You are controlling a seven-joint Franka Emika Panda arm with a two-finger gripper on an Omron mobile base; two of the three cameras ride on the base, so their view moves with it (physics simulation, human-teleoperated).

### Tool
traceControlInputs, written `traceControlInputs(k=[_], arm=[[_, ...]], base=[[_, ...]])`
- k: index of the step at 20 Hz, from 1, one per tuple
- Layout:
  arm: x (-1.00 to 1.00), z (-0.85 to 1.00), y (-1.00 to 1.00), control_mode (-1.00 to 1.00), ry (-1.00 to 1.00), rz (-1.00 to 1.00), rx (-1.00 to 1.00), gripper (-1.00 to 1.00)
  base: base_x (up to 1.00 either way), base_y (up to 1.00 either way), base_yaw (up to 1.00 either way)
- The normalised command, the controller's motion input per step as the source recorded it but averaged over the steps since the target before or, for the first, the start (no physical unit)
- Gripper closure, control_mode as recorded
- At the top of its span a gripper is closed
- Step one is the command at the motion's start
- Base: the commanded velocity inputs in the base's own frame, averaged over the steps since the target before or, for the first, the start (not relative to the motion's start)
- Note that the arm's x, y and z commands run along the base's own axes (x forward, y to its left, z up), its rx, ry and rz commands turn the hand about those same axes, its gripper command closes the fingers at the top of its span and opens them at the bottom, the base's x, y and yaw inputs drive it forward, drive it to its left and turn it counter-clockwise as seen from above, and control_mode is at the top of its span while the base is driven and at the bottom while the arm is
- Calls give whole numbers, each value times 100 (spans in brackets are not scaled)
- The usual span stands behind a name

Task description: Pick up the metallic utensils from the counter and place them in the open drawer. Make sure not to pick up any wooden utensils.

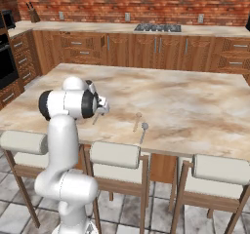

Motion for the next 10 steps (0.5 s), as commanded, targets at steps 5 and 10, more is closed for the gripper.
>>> traceControlInputs(k=[5, 10], arm=[[29, -28, 0, -100, 0, 0, 0, -100], [21, -40, 0, -100, 0, 0, 0, -100]], base=[[0, 0, 0], [0, 0, 0]])
